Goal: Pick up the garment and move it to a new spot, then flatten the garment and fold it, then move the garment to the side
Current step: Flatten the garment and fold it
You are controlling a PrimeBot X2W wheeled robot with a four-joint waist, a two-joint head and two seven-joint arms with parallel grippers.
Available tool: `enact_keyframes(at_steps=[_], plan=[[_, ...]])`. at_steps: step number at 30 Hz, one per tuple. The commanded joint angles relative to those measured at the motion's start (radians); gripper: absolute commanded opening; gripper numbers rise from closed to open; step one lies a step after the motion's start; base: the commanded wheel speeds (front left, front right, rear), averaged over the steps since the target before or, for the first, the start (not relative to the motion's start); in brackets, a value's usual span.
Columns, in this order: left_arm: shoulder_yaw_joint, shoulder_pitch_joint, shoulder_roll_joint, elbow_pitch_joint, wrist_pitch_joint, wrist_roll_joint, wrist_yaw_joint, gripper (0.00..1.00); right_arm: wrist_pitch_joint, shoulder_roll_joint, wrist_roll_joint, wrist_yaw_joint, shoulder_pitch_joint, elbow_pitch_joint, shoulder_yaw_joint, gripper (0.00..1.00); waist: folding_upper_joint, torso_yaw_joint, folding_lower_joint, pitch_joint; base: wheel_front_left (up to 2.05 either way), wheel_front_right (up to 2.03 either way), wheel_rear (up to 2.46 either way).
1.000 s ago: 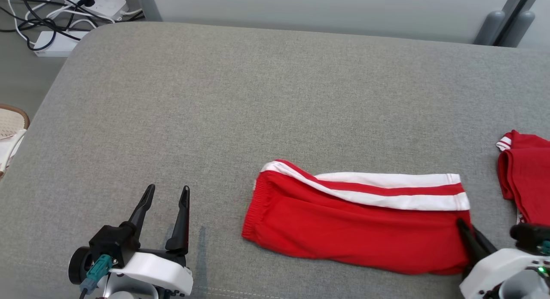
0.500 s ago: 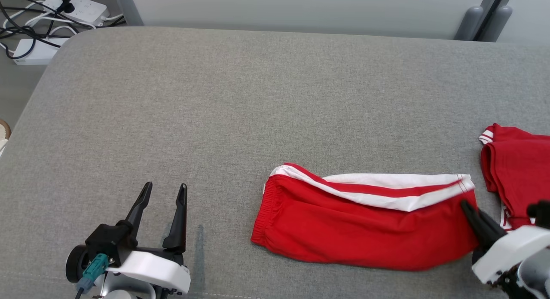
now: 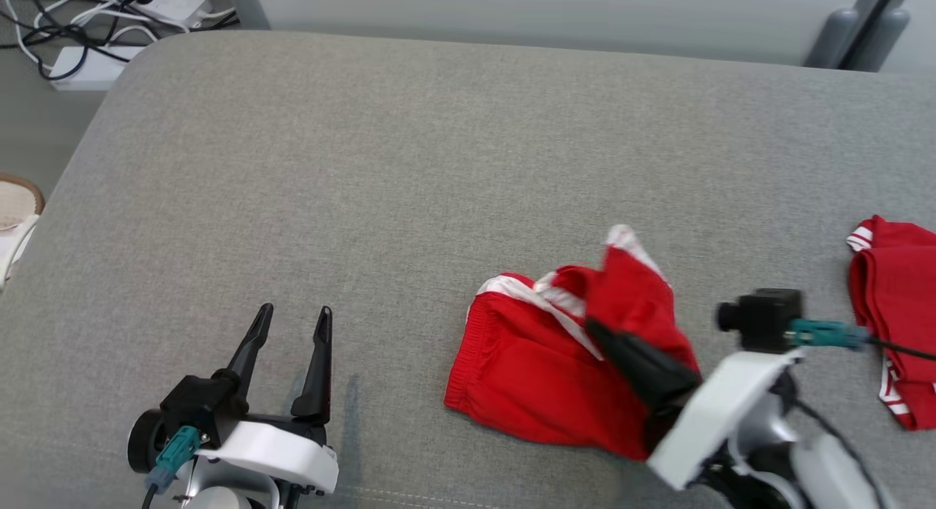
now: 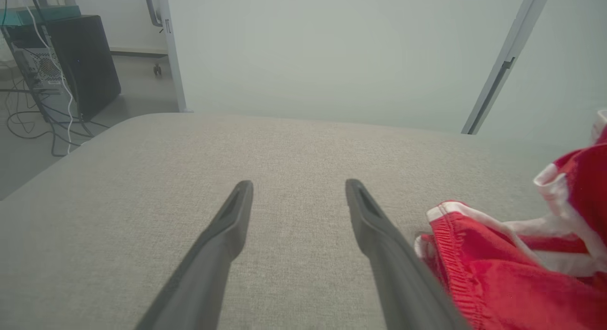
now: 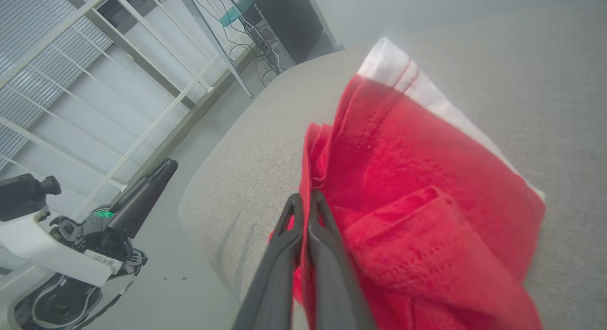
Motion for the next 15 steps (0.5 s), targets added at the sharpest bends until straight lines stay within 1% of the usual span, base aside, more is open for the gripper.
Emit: enact_keyframes(at_steps=[1,6,7,8,11,12,13,14,15], plan=[[0.04,-0.06,0.009,-0.017,-0.01,0.007,-0.007,1.0,0.001,0.013,-0.023,0.0,-0.043,-0.01,0.039,0.0,-0.0001,0.01,0.0,0.008,0.0,0.0,0.0],[0.035,-0.074,-0.013,-0.005,-0.01,0.017,-0.022,1.0,-0.046,0.076,-0.067,0.0,-0.115,0.111,0.132,0.0,-0.0001,0.034,0.0,0.025,0.0,0.0,0.0],[0.034,-0.076,-0.017,-0.003,-0.01,0.019,-0.025,1.0,-0.064,0.08,-0.089,0.0,-0.132,0.142,0.147,0.0,-0.0001,0.04,0.0,0.029,0.0,0.0,0.0],[0.033,-0.083,-0.024,0.0,-0.01,0.025,-0.031,1.0,-0.084,0.1,-0.083,0.0,-0.152,0.204,0.173,0.0,-0.0001,0.049,0.0,0.038,0.0,0.0,0.0],[0.034,-0.09,-0.033,0.009,-0.01,0.032,-0.038,1.0,-0.121,0.116,-0.093,0.0,-0.185,0.292,0.215,0.0,-0.0001,0.057,0.0,0.046,0.0,0.0,0.0],[0.035,-0.091,-0.035,0.012,-0.01,0.033,-0.04,1.0,-0.132,0.122,-0.089,0.0,-0.195,0.316,0.231,0.16,-0.0001,0.058,0.0,0.048,0.0,0.0,0.0],[0.036,-0.092,-0.038,0.014,-0.01,0.035,-0.042,1.0,-0.146,0.127,-0.079,0.0,-0.204,0.335,0.243,0.49,-0.0001,0.059,0.0,0.05,0.0,0.0,0.0],[0.037,-0.094,-0.04,0.016,-0.01,0.037,-0.043,1.0,-0.154,0.131,-0.066,0.0,-0.21,0.354,0.256,1.0,-0.0001,0.059,0.0,0.052,0.0,0.0,0.0],[0.039,-0.094,-0.042,0.018,-0.01,0.039,-0.045,1.0,-0.162,0.133,-0.06,0.0,-0.218,0.369,0.268,1.0,-0.0001,0.059,0.0,0.054,0.0,0.0,0.0]])
